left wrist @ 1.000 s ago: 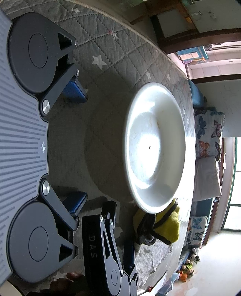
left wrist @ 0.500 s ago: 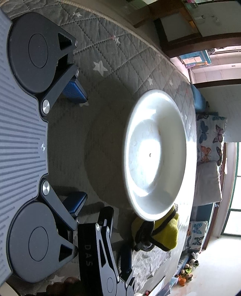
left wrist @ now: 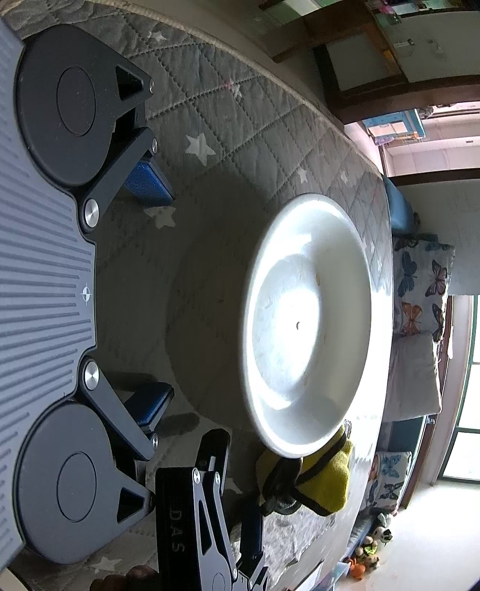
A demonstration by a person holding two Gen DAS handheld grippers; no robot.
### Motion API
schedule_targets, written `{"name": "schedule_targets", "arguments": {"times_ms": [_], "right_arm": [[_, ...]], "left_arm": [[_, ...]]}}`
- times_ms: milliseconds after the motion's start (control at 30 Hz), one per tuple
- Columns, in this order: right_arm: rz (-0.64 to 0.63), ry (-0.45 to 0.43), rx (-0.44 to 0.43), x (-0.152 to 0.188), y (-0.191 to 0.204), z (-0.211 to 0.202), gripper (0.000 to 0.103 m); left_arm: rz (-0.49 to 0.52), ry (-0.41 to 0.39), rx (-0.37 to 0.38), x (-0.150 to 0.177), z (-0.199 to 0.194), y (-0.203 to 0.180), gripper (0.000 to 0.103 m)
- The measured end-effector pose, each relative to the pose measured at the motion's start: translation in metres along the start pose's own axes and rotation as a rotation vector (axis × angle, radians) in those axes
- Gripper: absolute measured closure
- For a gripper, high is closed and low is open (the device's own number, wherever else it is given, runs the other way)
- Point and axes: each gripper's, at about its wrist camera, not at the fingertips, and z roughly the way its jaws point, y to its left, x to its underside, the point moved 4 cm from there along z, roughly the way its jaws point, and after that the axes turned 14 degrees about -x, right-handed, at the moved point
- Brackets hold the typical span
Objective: Clean bowl
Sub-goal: 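Lower the open right tool around the sponge resting on the towel edge, then close the right tool on the sponge while the left tool approaches the white bowl rim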
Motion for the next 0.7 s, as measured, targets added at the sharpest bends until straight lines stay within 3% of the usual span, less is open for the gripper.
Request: {"name": "schedule_targets", "arguments": {"times_ms": [700], "right_arm": [[-0.053, -0.017, 0.012, -0.012, -0.003, -0.010, 0.000]], "left_arm": [[-0.018, 0.003, -0.021, -0.010, -0.004, 0.005, 0.000]]}}
